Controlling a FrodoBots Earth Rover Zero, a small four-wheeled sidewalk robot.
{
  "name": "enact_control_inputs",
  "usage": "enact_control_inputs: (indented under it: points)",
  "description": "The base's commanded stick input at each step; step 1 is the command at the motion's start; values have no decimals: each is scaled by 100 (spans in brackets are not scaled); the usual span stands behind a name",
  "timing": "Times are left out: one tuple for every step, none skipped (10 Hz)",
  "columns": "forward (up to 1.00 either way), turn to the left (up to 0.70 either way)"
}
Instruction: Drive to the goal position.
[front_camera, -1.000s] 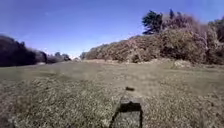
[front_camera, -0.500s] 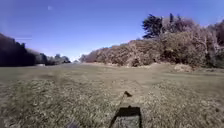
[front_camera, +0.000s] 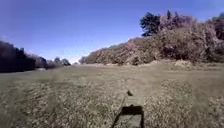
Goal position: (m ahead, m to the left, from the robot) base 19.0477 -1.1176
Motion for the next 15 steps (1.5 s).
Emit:
enact_control_inputs:
  points:
    - [70,0]
    - [70,0]
    - [70,0]
    - [70,0]
    - [70,0]
    - [70,0]
    - [70,0]
    - [70,0]
    - [70,0]
    - [70,0]
    - [70,0]
    - [70,0]
    - [70,0]
    - [70,0]
    - [70,0]
